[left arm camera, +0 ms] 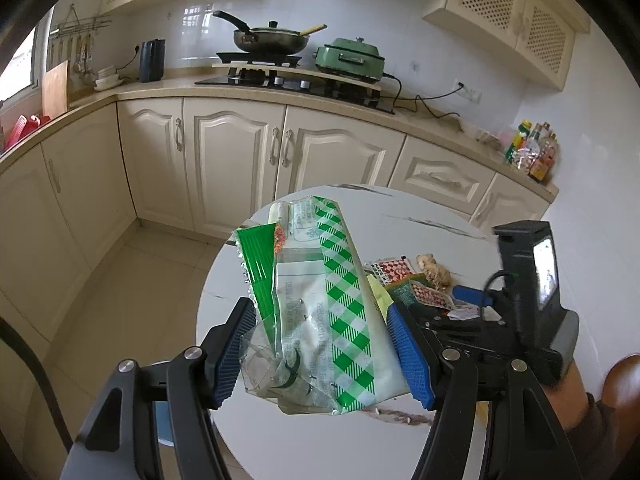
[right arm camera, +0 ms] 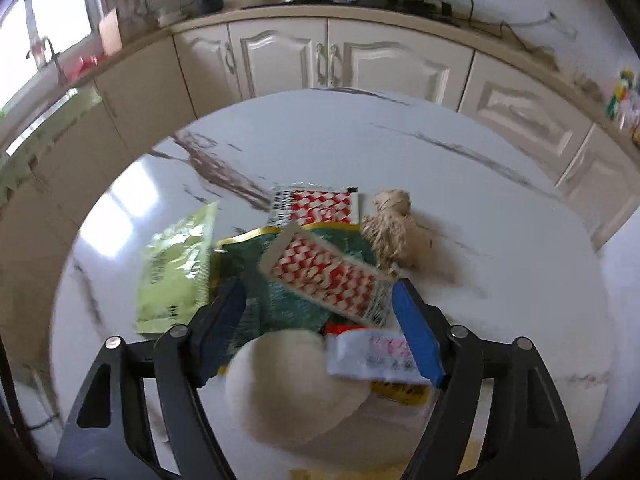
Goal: Collect trash
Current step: 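Lift the wrapper with the left tool while the right tool grasps the red-checked packet, then carry wrapper and packet over the blue bucket and open both tools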
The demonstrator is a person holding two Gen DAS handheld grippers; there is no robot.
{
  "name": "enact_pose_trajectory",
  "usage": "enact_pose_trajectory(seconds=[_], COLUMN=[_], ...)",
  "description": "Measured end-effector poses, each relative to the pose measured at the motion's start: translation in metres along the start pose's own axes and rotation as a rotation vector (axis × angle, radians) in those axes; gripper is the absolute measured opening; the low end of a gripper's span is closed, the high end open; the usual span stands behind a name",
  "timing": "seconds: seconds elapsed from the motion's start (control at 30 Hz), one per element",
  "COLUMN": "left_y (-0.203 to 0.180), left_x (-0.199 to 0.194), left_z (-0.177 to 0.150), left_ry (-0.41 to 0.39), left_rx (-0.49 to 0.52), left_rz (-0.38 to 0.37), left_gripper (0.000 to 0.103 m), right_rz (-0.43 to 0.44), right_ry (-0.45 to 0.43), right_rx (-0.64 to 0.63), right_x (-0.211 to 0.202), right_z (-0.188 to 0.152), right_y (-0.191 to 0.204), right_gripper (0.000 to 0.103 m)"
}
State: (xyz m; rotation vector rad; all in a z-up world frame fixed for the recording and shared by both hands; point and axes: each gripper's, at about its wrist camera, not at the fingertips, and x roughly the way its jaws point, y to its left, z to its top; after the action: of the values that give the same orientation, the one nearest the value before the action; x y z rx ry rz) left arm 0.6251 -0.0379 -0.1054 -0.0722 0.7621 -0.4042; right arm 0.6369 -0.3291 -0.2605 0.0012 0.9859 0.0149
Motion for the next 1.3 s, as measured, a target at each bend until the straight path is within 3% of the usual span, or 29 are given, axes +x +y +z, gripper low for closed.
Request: enact_pose_trajectory(seconds=[0.03, 0.13, 0.17, 0.27, 0.47, 0.8, 0.83, 0.87, 0.93, 0.97, 1.03, 1.17, 1.3], left_y=[0.000, -0.003, -0.004, -0.004, -0.004, -0.002, -0.002, -0.003, -0.001, -0.001, -0.001, -0.003, -0.003], left_x=[0.001, 0.006, 0.007, 0.009, 0.010, 0.010, 0.009, 0.009, 0.009, 0.009, 0.009, 0.011, 0.013], left_z=[0.001, 0.001, 0.002, 0.003, 0.002, -0.001, 0.000, -0.001, -0.001, 0.000, -0.002, -0.002, -0.002], left_ry=[0.001, 0.008, 0.010, 0.011, 0.011, 0.009, 0.008, 0.007, 0.005, 0.005, 0.005, 0.007, 0.007], left_rx=[-0.001, 0.006, 0.010, 0.012, 0.016, 0.017, 0.018, 0.019, 0.021, 0.021, 0.023, 0.026, 0.019], left_rz=[-0.002, 0.000, 0.001, -0.003, -0.003, -0.002, -0.002, -0.001, -0.001, 0.000, 0.002, 0.002, -0.002], left_gripper=[0.063, 0.063, 0.063, 0.063, 0.063, 0.063, 0.063, 0.063, 0.063, 0.063, 0.063, 0.063, 0.063], right_rz=[-0.015, 0.048, 0.074, 0.093, 0.109, 0.107, 0.090, 0.069, 0.035, 0.038, 0.053, 0.069, 0.089], right_ry=[0.015, 0.017, 0.012, -0.002, -0.017, -0.024, -0.031, -0.027, -0.040, -0.036, -0.013, 0.006, -0.010], right_rx=[-0.009, 0.018, 0.032, 0.050, 0.051, 0.004, -0.012, -0.025, -0.046, -0.050, -0.050, -0.015, 0.006], right_x=[0.006, 0.014, 0.013, 0.012, 0.011, 0.006, 0.007, 0.010, 0.014, 0.017, 0.026, 0.038, 0.035], right_z=[0.001, 0.003, 0.003, 0.005, 0.007, 0.016, 0.019, 0.021, 0.027, 0.029, 0.033, 0.035, 0.036], right_y=[0.000, -0.005, -0.007, -0.010, -0.014, -0.004, -0.001, 0.001, 0.005, 0.005, 0.005, -0.002, -0.011], right_gripper=[0.073, 0.068, 0.054, 0.028, 0.009, 0.009, 0.015, 0.033, 0.056, 0.057, 0.053, 0.029, 0.013])
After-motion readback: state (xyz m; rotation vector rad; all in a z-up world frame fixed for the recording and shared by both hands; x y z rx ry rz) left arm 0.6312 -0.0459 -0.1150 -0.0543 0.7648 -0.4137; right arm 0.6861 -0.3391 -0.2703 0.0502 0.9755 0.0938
